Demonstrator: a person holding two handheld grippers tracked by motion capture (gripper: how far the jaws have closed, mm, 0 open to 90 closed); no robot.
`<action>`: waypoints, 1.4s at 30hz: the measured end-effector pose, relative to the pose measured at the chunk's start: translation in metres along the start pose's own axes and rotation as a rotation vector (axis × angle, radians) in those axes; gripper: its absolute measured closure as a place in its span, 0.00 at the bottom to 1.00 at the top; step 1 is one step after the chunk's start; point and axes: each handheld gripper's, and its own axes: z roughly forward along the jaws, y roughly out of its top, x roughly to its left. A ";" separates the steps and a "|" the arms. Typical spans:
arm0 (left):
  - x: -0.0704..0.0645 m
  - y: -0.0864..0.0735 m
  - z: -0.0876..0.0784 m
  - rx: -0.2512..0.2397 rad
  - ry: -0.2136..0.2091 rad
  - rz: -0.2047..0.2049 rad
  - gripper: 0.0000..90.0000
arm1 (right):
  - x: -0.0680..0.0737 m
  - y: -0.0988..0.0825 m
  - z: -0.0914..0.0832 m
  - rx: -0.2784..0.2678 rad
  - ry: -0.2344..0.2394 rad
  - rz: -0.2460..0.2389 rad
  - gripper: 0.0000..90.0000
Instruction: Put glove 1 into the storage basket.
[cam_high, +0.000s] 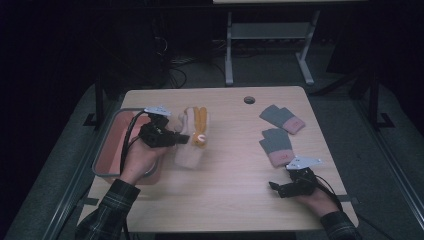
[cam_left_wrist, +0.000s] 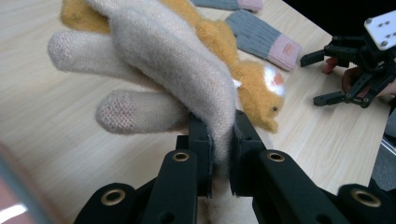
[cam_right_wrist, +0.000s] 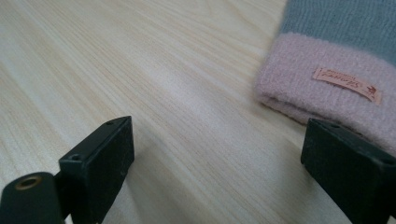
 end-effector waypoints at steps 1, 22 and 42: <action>0.000 0.000 0.000 0.000 0.000 0.000 0.90 | 0.000 0.000 0.000 0.000 0.000 0.000 0.10; 0.054 -0.014 -0.078 -0.016 0.126 -0.085 0.90 | 0.000 0.000 0.000 0.000 -0.006 0.008 0.10; 0.104 -0.062 -0.076 0.088 0.188 -0.206 0.90 | 0.000 0.000 0.000 0.000 -0.012 0.018 0.10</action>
